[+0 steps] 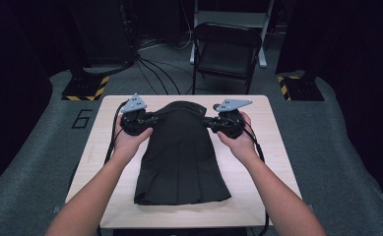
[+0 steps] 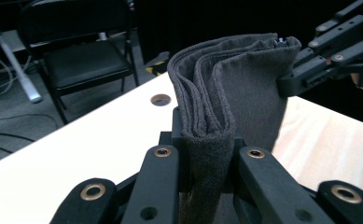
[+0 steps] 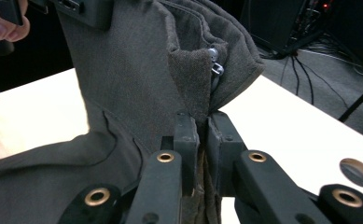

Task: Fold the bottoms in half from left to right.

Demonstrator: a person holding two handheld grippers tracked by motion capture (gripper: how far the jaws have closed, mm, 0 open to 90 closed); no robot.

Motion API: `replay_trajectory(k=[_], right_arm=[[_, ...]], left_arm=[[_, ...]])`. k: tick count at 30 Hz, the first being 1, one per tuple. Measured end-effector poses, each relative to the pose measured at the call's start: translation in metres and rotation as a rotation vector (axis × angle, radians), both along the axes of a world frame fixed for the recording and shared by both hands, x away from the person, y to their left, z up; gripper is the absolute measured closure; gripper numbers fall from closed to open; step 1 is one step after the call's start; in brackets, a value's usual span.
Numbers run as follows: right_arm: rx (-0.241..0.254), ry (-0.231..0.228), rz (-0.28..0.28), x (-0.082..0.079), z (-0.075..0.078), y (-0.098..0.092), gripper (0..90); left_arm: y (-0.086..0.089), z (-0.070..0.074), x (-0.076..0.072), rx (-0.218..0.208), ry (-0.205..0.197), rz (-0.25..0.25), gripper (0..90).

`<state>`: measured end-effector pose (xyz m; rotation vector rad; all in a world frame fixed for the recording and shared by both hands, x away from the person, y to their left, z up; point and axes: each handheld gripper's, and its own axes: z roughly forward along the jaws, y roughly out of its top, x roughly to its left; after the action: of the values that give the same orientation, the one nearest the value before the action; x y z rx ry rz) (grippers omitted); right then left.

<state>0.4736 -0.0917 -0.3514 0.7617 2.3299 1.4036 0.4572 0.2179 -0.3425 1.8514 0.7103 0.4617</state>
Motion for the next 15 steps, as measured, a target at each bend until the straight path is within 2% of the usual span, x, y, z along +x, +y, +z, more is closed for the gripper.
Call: replay_trajectory(k=[5,15], right_arm=[[-0.003,0.006,0.023,-0.011,-0.008,-0.002,82.7],[-0.006,0.008,0.063,-0.027,-0.026,0.000,82.7]], left_arm=[[0.002,-0.009,-0.012,0.008,0.008,-0.022,82.3],[0.011,-0.034,-0.028,-0.011,0.035,-0.043,82.4]])
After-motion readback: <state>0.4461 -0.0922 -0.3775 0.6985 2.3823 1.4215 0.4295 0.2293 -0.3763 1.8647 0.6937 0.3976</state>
